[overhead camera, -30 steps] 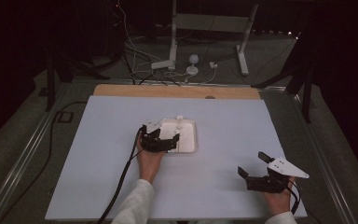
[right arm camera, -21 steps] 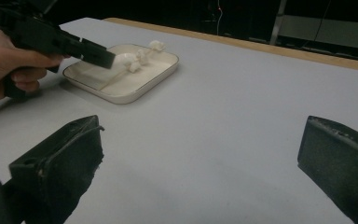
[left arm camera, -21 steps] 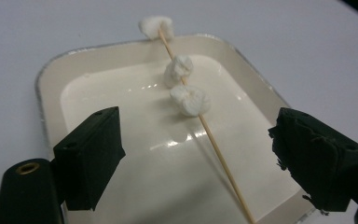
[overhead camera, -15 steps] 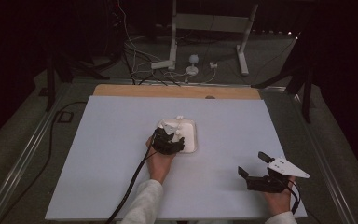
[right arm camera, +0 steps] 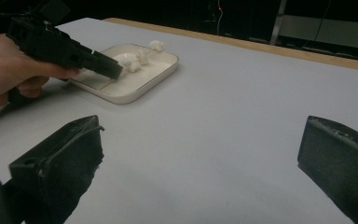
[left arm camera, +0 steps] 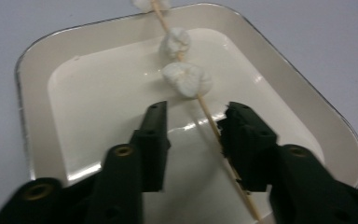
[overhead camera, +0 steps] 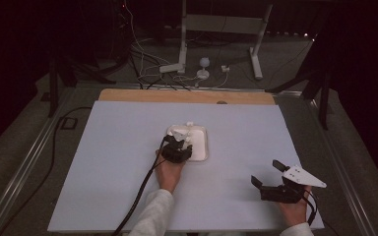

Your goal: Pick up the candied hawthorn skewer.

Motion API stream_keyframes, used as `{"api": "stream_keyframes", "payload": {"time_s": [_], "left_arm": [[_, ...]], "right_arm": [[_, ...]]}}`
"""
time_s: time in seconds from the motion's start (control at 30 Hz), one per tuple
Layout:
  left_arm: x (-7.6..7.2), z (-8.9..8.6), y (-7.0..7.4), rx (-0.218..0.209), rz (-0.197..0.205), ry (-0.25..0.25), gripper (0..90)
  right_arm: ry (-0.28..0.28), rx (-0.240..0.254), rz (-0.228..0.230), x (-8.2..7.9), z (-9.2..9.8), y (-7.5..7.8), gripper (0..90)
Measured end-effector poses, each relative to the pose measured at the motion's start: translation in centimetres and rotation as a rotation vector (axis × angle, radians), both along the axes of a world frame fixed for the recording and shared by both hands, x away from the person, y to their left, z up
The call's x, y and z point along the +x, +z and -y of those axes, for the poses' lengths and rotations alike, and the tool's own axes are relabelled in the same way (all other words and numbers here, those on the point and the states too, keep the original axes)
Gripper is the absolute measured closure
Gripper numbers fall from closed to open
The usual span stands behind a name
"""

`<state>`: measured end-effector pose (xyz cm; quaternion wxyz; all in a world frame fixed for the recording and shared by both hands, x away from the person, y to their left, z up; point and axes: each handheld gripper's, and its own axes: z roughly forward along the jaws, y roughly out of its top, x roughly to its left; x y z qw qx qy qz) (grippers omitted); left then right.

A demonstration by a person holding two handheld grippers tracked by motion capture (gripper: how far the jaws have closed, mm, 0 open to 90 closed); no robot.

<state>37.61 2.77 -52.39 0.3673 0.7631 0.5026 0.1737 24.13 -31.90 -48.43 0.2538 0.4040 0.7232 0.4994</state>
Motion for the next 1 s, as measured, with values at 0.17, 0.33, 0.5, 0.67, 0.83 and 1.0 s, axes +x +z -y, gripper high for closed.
{"api": "stream_keyframes", "payload": {"time_s": [0.17, 0.33, 0.5, 0.67, 0.83, 1.0], "left_arm": [[0.4, -0.8, 0.1, -0.022, -0.034, 0.029, 87.3], [0.7, -1.2, 0.0, -0.065, -0.046, 0.037, 90.0], [0.9, -1.7, 0.3, -0.145, -0.047, 0.036, 90.0], [0.9, -2.4, 0.6, -0.214, -0.054, 0.035, 90.0], [0.6, -3.2, 1.0, -0.256, -0.046, 0.032, 90.0], [0.1, -4.0, 1.8, -0.28, -0.025, 0.021, 90.0]], "right_arm": [[0.001, 0.001, 0.001, 0.0, 0.0, 0.0, 0.0], [0.005, -0.002, 0.0, 0.0, 0.0, 0.0, 0.0], [0.003, -0.002, 0.0, 0.0, 0.0, 0.0, 0.0], [0.004, -0.002, -0.001, 0.0, 0.0, 0.0, 0.0], [0.004, -0.002, -0.001, 0.0, 0.0, 0.0, 0.0], [0.005, -0.004, -0.004, 0.0, 0.0, 0.0, 0.0]]}}
